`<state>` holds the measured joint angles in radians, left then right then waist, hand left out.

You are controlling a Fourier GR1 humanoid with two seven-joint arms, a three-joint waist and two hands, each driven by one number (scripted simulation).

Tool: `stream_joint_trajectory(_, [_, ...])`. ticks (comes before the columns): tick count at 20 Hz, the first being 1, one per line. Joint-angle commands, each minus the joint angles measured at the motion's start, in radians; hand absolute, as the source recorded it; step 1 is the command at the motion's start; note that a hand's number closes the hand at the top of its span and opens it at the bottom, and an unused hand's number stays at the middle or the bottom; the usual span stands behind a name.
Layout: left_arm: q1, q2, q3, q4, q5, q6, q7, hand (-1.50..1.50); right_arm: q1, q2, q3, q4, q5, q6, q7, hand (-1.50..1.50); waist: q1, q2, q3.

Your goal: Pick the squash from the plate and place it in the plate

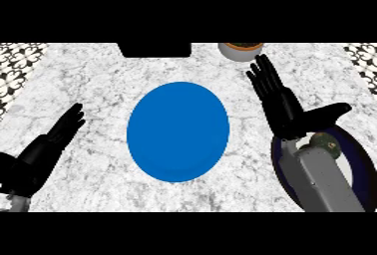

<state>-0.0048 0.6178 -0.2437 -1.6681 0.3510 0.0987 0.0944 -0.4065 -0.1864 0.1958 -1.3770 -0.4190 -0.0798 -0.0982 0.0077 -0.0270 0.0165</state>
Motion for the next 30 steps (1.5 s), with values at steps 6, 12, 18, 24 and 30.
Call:
stream_joint_trajectory(6, [0.130,-0.135,0.030,0.140,0.051,0.148,0.066,0.00,0.076,-0.437,-0.396,0.001,0.071,-0.075,-0.085,1.50,-0.097,0.030,-0.018])
stream_joint_trajectory(12, [0.098,-0.229,-0.034,0.121,0.060,0.151,0.066,0.00,0.270,-0.414,-0.545,0.184,0.215,-0.382,-0.266,-1.50,-0.068,0.031,-0.012])
stream_joint_trajectory(18, [0.000,-0.287,-0.034,0.172,0.016,0.146,0.126,0.00,0.452,-0.437,-0.664,0.128,0.124,-0.178,-0.395,-1.50,-0.018,0.026,-0.016])
stream_joint_trajectory(24, [-0.009,-0.320,-0.029,0.251,0.007,0.148,0.068,0.00,0.587,-0.590,-0.522,0.021,0.282,-0.119,-0.167,-1.50,-0.024,0.028,-0.020])
stream_joint_trajectory(30, [-0.041,-0.326,-0.036,0.244,-0.009,0.146,0.103,0.00,0.615,-0.709,-0.413,-0.167,0.367,-0.041,0.129,-1.50,-0.017,0.026,-0.019])
